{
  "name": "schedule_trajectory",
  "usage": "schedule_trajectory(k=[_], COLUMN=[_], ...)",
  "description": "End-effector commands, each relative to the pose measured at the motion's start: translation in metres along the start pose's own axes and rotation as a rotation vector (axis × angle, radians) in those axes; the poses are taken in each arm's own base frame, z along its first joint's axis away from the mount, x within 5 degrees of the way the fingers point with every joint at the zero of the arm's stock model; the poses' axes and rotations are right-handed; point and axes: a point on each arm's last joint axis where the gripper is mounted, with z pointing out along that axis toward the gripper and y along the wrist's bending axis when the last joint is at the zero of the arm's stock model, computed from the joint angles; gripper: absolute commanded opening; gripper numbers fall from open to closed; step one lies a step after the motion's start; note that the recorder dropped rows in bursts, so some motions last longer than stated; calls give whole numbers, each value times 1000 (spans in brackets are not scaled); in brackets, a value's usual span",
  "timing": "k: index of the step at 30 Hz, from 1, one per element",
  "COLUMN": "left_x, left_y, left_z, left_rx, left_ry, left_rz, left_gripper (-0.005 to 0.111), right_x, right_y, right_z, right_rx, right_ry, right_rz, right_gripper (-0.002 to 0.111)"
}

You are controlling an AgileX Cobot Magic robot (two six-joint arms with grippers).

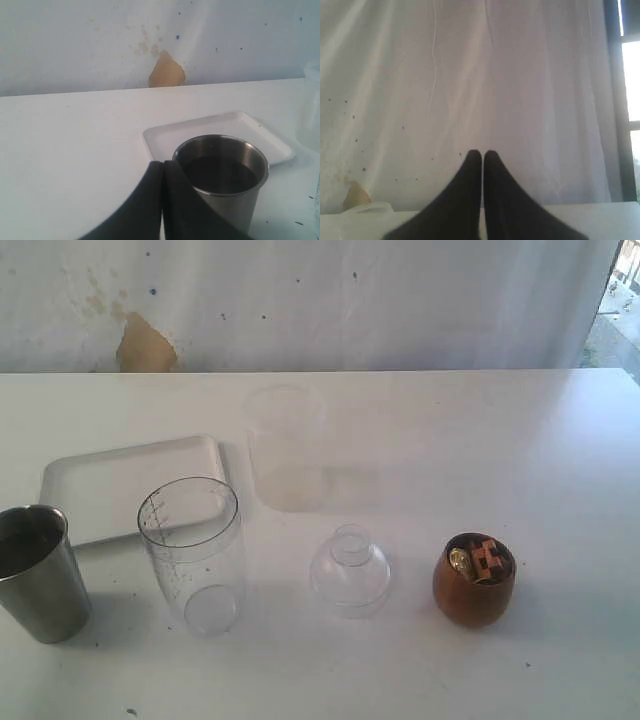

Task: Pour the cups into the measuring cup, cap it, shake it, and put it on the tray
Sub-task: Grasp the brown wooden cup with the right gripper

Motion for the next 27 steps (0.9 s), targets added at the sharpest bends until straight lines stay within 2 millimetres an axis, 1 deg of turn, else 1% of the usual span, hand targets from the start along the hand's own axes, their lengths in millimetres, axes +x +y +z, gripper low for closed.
schedule_trajectory(k=[1, 2, 3, 5, 6, 7, 10, 13, 19, 23, 27], left_x=[2, 2, 2, 2, 2, 2, 2, 2, 2, 2, 2], left_y=[0, 0, 0, 0, 0, 0, 0, 0, 0, 0, 0], left_z=[0, 0, 0, 0, 0, 0, 0, 0, 0, 0, 0], left_rx=[-2, -2, -2, -2, -2, -2, -2, -2, -2, -2, -2], left_ry=[3, 3, 3, 3, 3, 3, 3, 3, 3, 3, 3], left_rz=[-7, -7, -7, -7, -7, -7, -7, -7, -7, -7, -7], left_gripper=[0, 0, 0, 0, 0, 0, 0, 0, 0, 0, 0], right_x=[11, 12, 17, 29, 32, 39, 53, 73, 97, 120, 133], right_y=[-1, -1, -2, 0, 2, 9, 18, 15, 20, 14, 10], right_z=[8, 11, 16, 25, 28, 34, 41, 47, 58, 59, 64], right_rx=[17, 16, 24, 0, -31, -121, -254, -260, -373, -348, -329], right_ry=[127, 126, 173, 281, 304, 351, 431, 563, 606, 728, 763], right_rz=[51, 68, 85, 52, 34, -17, -55, -101, -113, -124, -145], right_gripper=[53, 73, 103, 104, 104, 104, 104, 104, 104, 104, 104])
